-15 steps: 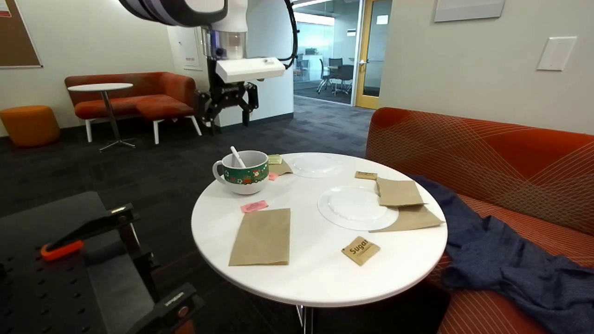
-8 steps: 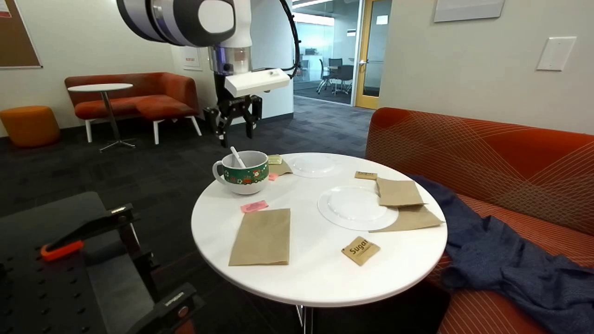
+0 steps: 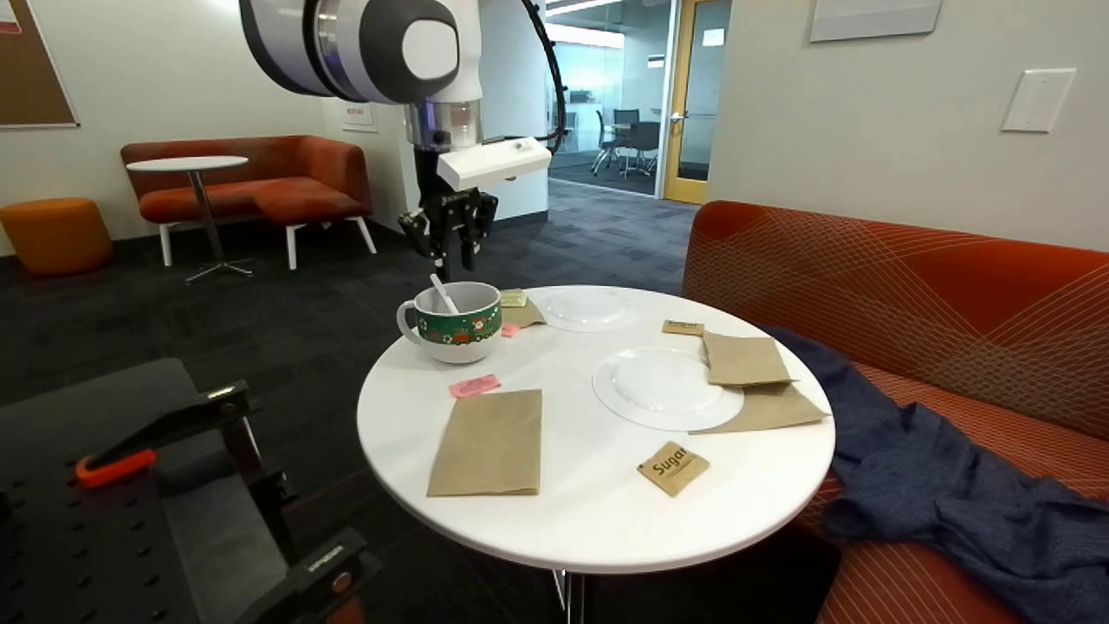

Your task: Remove the pen from the mug and put it on the table

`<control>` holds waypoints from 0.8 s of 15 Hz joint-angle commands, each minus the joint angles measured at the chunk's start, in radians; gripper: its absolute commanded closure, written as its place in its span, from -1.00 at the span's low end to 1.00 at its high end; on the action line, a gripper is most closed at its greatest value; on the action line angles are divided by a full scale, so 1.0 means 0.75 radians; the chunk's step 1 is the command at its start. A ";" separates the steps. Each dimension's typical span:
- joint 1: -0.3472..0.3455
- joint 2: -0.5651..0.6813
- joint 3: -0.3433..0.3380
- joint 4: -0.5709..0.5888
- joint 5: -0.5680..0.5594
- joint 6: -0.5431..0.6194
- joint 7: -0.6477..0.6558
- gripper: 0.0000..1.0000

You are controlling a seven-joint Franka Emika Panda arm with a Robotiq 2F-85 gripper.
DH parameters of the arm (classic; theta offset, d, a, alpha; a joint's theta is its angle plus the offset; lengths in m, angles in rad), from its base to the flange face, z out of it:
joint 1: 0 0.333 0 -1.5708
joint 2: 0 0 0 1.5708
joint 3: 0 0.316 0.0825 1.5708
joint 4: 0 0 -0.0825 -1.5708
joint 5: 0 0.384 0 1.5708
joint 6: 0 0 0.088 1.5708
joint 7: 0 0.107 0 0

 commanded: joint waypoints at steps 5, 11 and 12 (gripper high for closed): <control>-0.049 0.123 0.046 0.091 -0.075 -0.016 0.044 0.16; -0.060 0.195 0.060 0.137 -0.087 -0.028 0.047 0.15; -0.060 0.207 0.061 0.147 -0.088 -0.029 0.047 0.14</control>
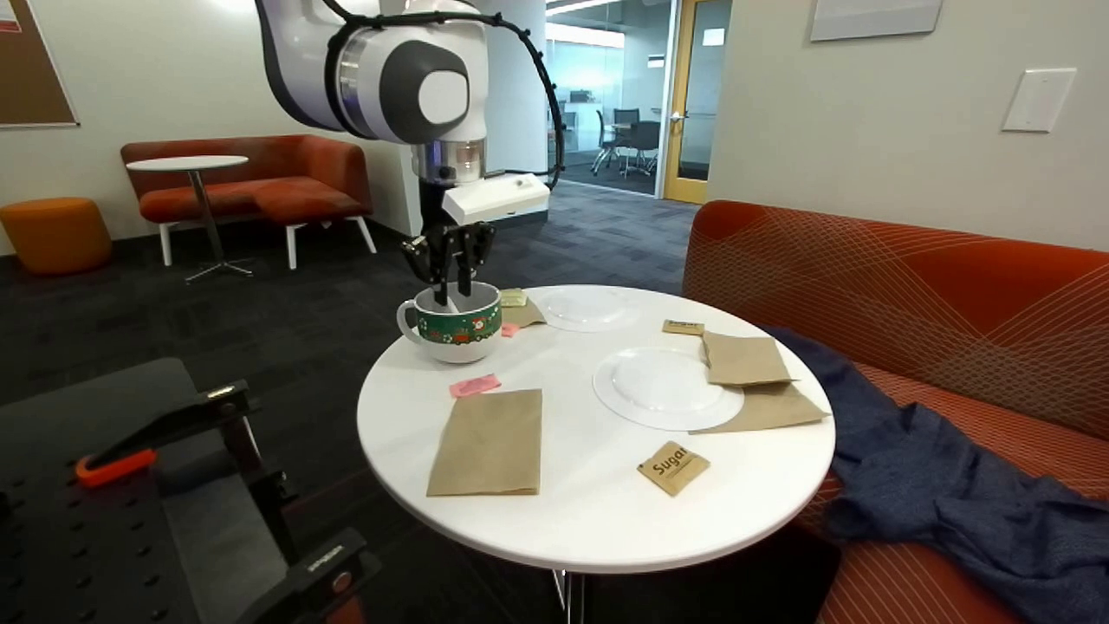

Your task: Remove the pen from the mug and put it on the table

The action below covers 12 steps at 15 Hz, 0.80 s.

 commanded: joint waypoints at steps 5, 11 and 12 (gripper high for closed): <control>-0.046 0.094 0.053 0.091 -0.047 -0.043 0.040 0.39; -0.029 0.074 0.034 0.087 -0.055 -0.038 0.068 0.94; -0.018 0.052 0.022 0.072 -0.059 -0.032 0.081 0.94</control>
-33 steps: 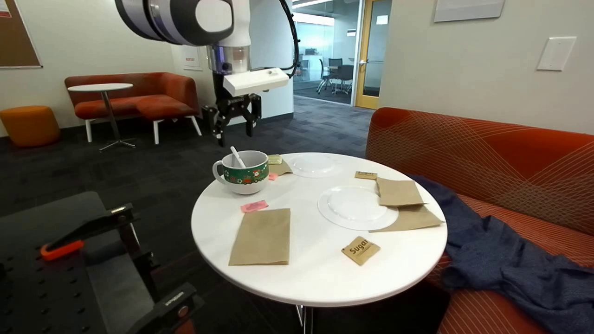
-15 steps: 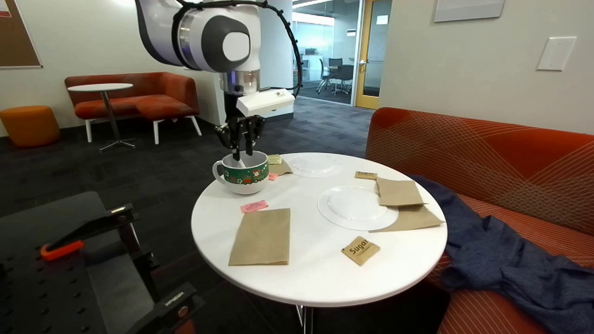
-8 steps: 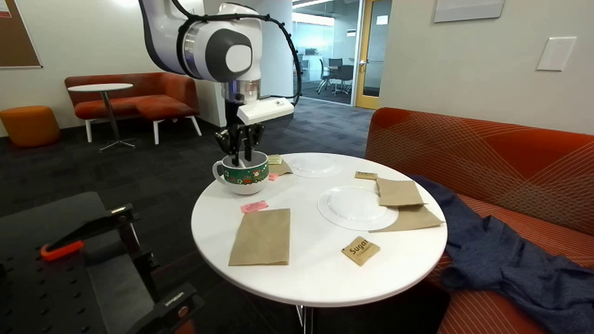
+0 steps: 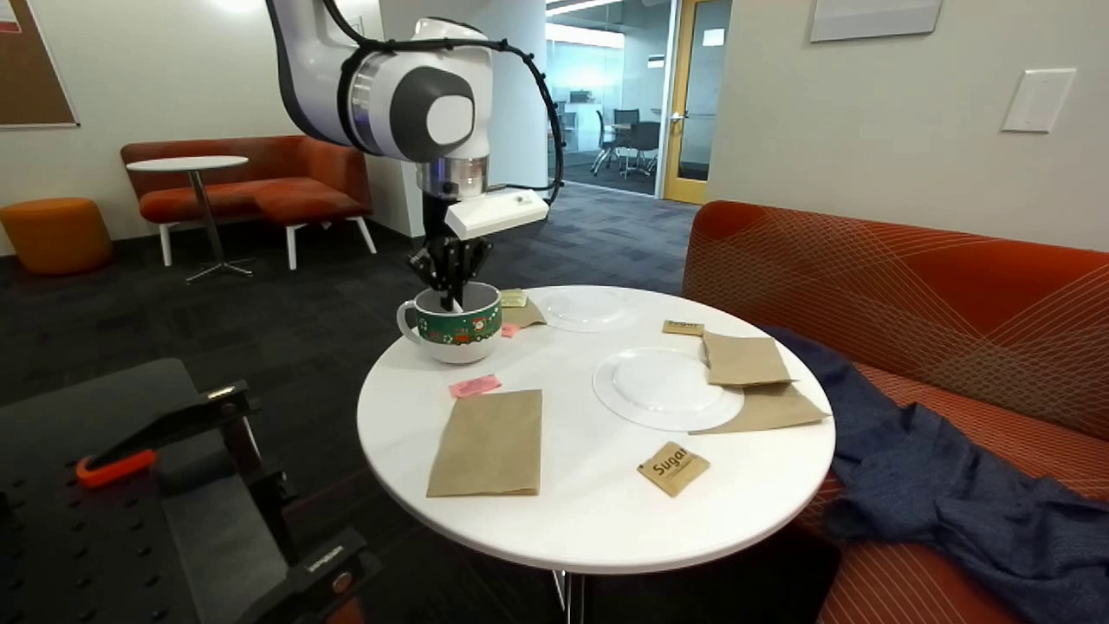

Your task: Remove the pen from the mug and put it on the table

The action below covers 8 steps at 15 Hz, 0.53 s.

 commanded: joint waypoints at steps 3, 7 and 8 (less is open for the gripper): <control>0.028 -0.133 -0.035 -0.069 -0.087 -0.010 0.145 0.94; -0.023 -0.301 0.038 -0.162 -0.086 -0.057 0.226 0.94; -0.037 -0.349 0.063 -0.187 -0.070 -0.073 0.231 0.94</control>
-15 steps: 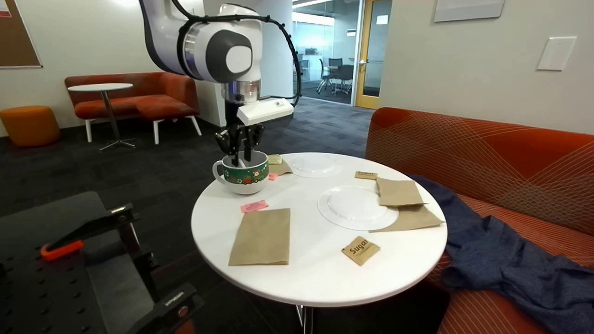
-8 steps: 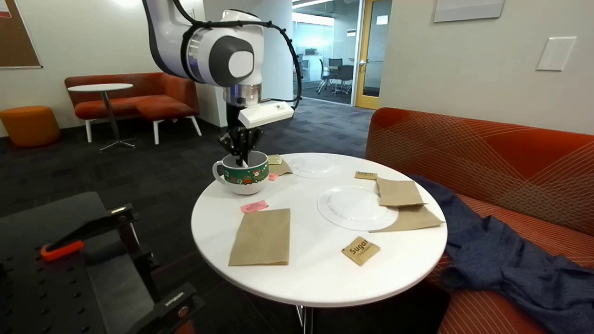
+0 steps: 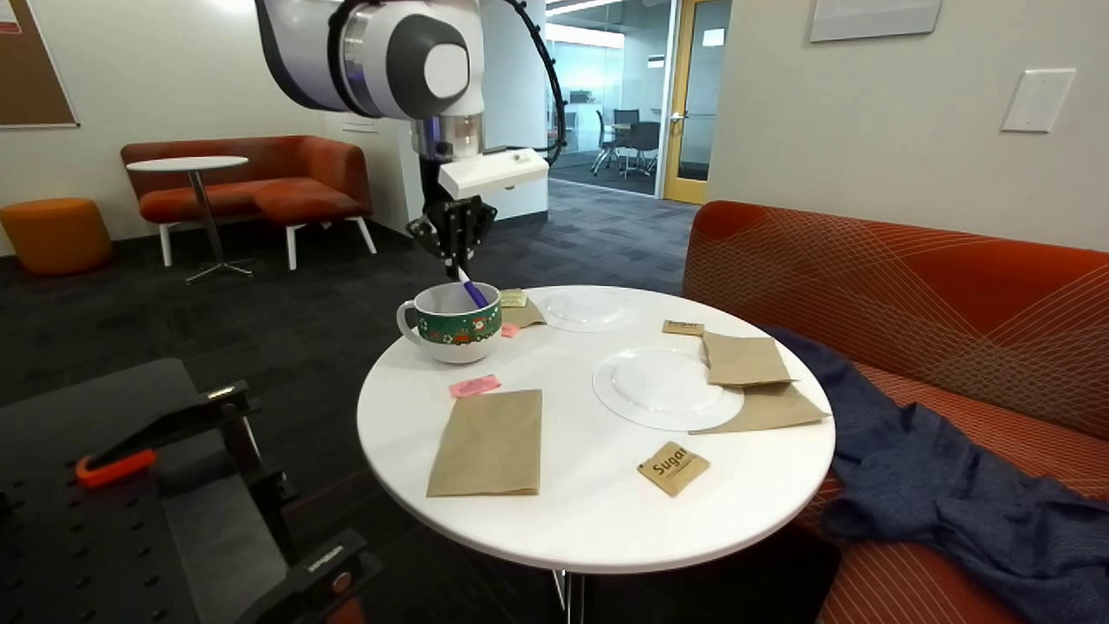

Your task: Remove the pen from the mug and put it on the table

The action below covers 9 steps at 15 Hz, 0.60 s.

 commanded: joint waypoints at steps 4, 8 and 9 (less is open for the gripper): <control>-0.092 -0.388 0.160 -0.190 0.174 -0.189 0.102 0.94; -0.056 -0.546 0.106 -0.220 0.346 -0.162 0.239 0.94; -0.047 -0.564 0.078 -0.215 0.363 -0.155 0.278 0.94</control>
